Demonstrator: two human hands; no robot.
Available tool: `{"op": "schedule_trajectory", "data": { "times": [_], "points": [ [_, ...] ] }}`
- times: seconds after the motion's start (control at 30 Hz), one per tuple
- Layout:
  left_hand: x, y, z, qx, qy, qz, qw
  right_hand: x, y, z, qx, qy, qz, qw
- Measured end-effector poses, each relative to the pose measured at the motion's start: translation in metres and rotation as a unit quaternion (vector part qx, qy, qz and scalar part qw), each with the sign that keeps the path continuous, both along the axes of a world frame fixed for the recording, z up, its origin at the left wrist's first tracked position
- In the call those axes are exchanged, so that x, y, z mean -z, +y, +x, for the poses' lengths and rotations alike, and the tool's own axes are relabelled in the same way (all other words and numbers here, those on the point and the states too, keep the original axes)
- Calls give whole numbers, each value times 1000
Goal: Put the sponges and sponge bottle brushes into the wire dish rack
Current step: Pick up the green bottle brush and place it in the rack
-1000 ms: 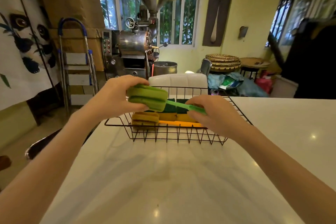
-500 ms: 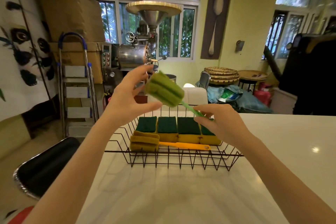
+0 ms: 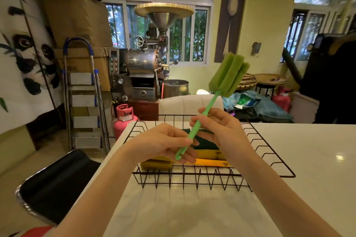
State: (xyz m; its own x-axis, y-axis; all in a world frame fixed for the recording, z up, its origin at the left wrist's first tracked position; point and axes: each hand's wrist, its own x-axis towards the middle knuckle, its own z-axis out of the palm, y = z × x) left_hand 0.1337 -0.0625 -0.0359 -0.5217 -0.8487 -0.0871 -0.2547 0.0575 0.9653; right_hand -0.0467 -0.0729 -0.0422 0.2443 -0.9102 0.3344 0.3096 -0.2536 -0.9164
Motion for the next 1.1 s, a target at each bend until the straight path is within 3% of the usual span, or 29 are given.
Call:
{"op": "schedule_trajectory", "data": {
  "times": [0.07, 0.13, 0.23, 0.3, 0.37, 0.47, 0.53, 0.63, 0.9, 1.1],
  "points": [
    [0, -1, 2, -9, -3, -27, 1000, -2, -1, -3, 4, 39, 7, 999],
    [0, -2, 6, -16, -26, -46, 998, -10, 0, -11, 18, 160, -2, 987],
    [0, -5, 13, -12, -109, -77, 991, -25, 2, -32, 6, 403, -34, 914],
    [-1, -7, 17, -7, -169, -93, 981, -35, 6, -49, -14, 484, -97, 870],
    [-1, -9, 22, 3, -212, -95, 973, -45, 12, -62, -24, 476, -142, 867],
    [2, -12, 27, 23, -263, -92, 960, -50, 9, -75, -2, 419, -160, 894],
    [5, -13, 27, 33, -278, -87, 956, -43, 0, -80, 27, 488, -173, 855],
    [8, -15, 24, 38, -297, -88, 950, -26, -14, -82, -2, 602, -103, 792],
    [30, -24, 8, 50, -427, -177, 885, -1, -34, -78, -51, 671, -59, 738],
    [37, -26, 6, 72, -439, -174, 878, 9, -36, -77, -61, 679, -48, 730]
  ]
}}
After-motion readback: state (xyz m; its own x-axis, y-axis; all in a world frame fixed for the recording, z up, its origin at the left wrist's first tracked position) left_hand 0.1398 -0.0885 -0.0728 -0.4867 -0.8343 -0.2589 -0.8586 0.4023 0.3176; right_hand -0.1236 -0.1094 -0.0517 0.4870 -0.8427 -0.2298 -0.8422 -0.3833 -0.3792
